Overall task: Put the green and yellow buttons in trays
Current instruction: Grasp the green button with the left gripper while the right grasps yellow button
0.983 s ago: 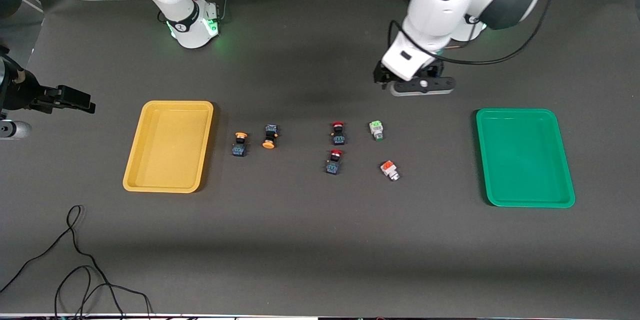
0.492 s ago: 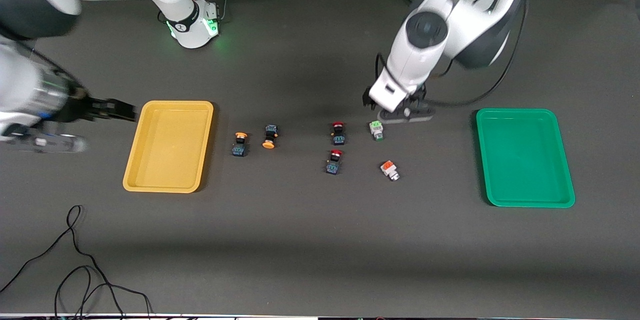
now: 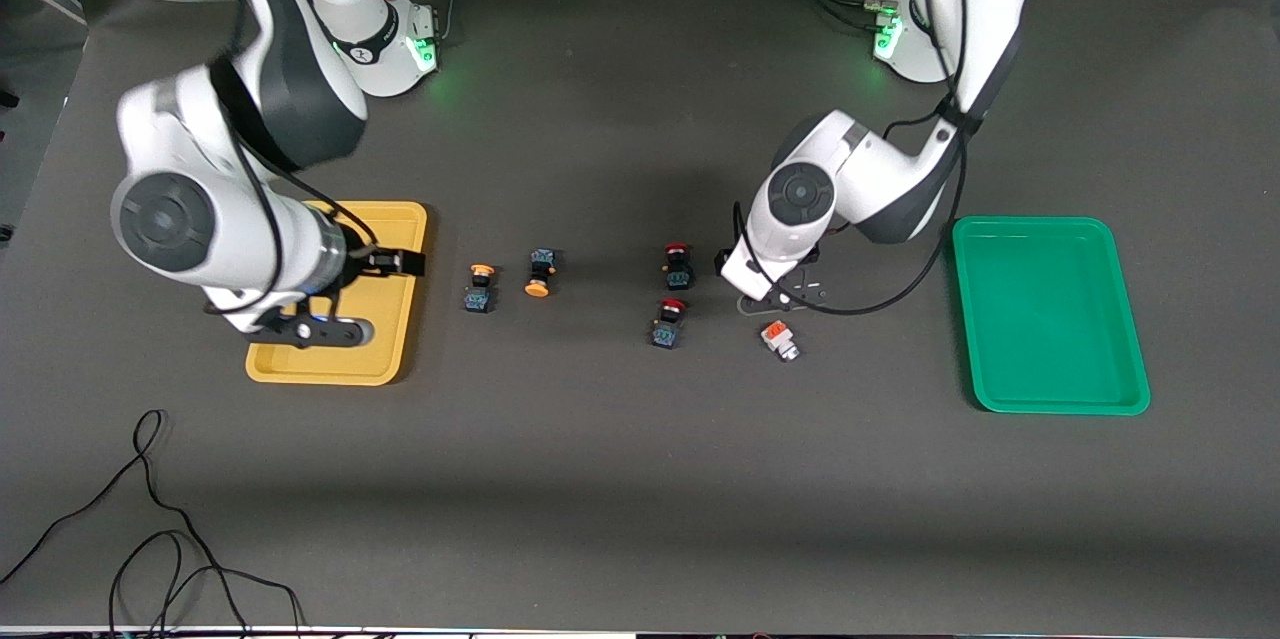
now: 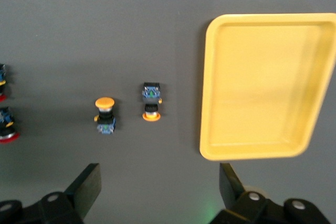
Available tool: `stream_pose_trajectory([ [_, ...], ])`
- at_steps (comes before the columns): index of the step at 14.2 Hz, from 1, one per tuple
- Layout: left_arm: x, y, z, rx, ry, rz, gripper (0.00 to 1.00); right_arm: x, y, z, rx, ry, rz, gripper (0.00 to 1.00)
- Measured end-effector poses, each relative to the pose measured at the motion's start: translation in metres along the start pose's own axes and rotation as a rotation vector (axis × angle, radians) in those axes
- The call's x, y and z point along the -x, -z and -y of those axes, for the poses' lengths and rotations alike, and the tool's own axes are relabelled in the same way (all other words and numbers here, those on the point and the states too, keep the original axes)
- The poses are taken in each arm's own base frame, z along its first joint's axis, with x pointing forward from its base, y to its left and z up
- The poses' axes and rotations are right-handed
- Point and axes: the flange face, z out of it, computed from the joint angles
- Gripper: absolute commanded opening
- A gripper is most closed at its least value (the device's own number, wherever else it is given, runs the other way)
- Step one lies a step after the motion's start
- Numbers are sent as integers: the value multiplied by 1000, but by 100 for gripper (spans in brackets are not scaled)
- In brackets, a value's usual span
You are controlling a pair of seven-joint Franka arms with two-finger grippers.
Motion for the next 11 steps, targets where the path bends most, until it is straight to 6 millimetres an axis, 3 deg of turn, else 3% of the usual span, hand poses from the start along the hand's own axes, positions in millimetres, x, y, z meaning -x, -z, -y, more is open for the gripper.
stream_pose_trajectory([
  [4,7,-36,-2,-15,17,40,96,4,-79,20,-18,-46,-38,100],
  [5,13,-41,-4,-23,13,47,87,10,-101,29,-19,-44,-55,100],
  [7,22,-46,-7,-33,6,55,52,21,-145,39,-16,-36,-73,100],
  [10,24,-48,-7,-37,6,57,16,35,-197,38,-20,-24,-110,100],
  [11,24,-48,-7,-38,7,56,9,38,-209,35,-22,-25,-120,100],
])
